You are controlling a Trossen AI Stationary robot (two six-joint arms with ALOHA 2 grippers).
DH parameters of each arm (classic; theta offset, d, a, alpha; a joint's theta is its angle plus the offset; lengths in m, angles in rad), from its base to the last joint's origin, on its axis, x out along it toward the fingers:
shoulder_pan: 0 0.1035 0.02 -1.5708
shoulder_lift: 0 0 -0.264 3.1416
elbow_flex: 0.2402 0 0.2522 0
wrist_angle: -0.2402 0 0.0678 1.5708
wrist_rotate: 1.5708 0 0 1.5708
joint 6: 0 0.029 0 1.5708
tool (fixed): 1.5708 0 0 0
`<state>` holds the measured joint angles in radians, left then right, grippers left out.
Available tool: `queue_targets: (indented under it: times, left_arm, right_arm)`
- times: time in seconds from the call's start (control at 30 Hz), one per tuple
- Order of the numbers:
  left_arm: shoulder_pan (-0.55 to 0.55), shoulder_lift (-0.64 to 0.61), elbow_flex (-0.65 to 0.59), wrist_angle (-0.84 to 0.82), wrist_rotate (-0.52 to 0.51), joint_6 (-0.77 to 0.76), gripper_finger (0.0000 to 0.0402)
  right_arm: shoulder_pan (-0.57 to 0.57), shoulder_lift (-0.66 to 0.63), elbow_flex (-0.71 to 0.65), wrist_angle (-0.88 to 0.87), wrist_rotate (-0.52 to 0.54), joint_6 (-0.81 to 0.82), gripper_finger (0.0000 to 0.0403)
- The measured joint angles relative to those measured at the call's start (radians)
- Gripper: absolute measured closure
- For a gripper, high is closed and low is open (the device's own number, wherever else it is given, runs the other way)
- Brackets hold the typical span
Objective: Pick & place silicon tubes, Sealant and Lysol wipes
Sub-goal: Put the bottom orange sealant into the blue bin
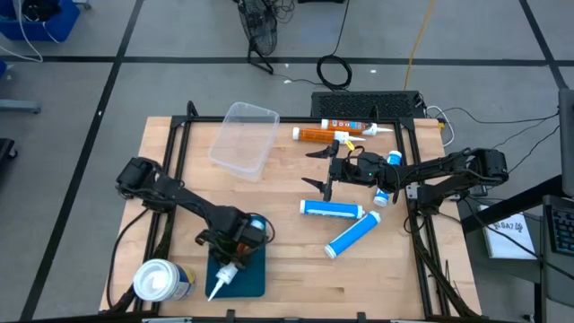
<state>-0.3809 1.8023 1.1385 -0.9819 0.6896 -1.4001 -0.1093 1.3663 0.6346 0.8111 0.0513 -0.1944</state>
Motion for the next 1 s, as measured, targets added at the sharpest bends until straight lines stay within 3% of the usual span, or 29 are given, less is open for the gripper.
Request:
queue_targets:
  times: [0.17, 0.5, 0.7, 0.8, 1.0]
  left_arm:
    - [0.0, 0.019, 0.0, 0.111, 0.094, 0.032, 0.0401]
    - [0.001, -0.004, 0.0, 0.565, 0.095, 0.095, 0.0398]
    - [0.003, -0.009, 0.0, 0.706, 0.088, 0.144, 0.0397]
    - [-0.008, -0.016, 0.005, 0.713, 0.097, 0.148, 0.0399]
    - [-0.045, -0.05, 0.02, 0.54, 0.059, -0.001, 0.04]
  right_arm:
    - [0.0, 0.0, 0.0, 0.0, 0.0, 0.0, 0.0071]
    - [0.0, 0.0, 0.0, 0.005, 0.0, 0.018, 0.0071]
    - [0.0, 0.0, 0.0, 0.004, 0.0, 0.019, 0.0071]
    - [0.0, 0.0, 0.0, 0.004, 0.0, 0.018, 0.0071]
    - [0.0, 0.0, 0.0, 0.004, 0.0, 0.018, 0.0071]
